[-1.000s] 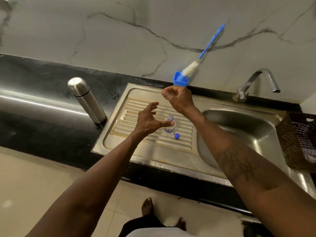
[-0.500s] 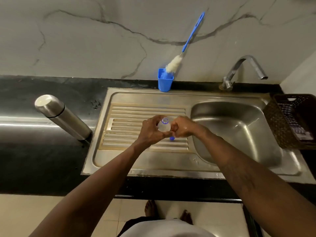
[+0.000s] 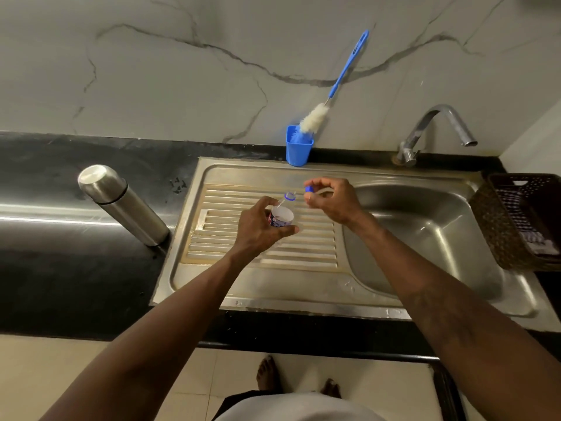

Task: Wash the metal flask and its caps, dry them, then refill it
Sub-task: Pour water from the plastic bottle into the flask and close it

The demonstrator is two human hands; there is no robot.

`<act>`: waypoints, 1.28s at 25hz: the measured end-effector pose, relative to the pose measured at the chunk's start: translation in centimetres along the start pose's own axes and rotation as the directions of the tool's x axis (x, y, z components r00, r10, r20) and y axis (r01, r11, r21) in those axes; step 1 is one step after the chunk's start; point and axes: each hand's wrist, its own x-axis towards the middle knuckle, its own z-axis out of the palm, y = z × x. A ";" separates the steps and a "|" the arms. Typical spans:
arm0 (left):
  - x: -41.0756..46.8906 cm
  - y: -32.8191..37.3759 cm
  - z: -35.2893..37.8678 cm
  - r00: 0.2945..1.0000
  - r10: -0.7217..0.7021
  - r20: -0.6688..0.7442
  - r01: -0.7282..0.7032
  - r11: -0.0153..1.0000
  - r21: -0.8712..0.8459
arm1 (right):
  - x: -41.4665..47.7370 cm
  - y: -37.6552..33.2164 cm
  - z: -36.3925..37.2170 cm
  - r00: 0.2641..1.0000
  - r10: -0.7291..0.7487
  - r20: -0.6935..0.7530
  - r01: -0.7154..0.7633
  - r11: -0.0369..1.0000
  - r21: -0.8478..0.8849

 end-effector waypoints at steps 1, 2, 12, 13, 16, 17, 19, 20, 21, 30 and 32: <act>0.2 0.2 -0.2 1.000 0.011 -0.013 -0.011 1.000 0.010 | 0.1 -1.3 -0.5 0.998 -0.039 0.038 0.037 0.997 0.063; 0.3 0.5 -0.3 0.999 0.032 -0.016 -0.032 0.999 0.017 | 0.2 -2.6 -0.9 0.993 -0.086 0.086 0.077 0.992 0.097; 0.1 3.1 -1.6 0.976 0.153 0.156 -0.167 0.983 0.083 | 0.1 -5.2 -2.5 0.940 -0.208 0.269 0.265 0.944 -0.195; 0.0 3.4 -1.6 0.975 0.168 0.145 -0.181 0.981 0.077 | 0.1 -5.5 -2.7 0.941 -0.204 0.269 0.264 0.942 -0.207; -0.4 4.5 -1.2 0.974 0.221 0.046 -0.226 0.962 0.154 | 0.6 -6.1 -3.3 0.954 -0.183 0.240 0.257 0.908 -0.331; -0.5 4.8 -1.1 0.974 0.224 0.007 -0.221 0.954 0.201 | 0.8 -6.2 -3.3 0.962 -0.176 0.210 0.246 0.893 -0.378; -0.5 4.9 -1.1 0.974 0.219 -0.053 -0.200 0.950 0.240 | 1.2 -6.3 -3.2 0.973 -0.173 0.151 0.222 0.877 -0.426; -0.5 4.8 -1.2 0.973 0.217 -0.073 -0.194 0.952 0.238 | 1.2 -6.5 -3.1 0.973 -0.162 0.164 0.218 0.882 -0.418; -0.5 4.8 -1.5 0.973 0.217 -0.082 -0.194 0.954 0.227 | 1.1 -6.8 -3.0 0.967 -0.154 0.206 0.225 0.894 -0.389; -0.6 5.0 -2.6 0.967 0.224 -0.119 -0.194 0.955 0.224 | 1.0 -8.8 -2.6 0.966 -0.129 0.225 0.216 0.878 -0.428; -0.6 5.2 -2.7 0.962 0.238 -0.134 -0.203 0.951 0.232 | 0.8 -9.3 -1.6 0.989 -0.107 0.106 0.149 0.799 -0.583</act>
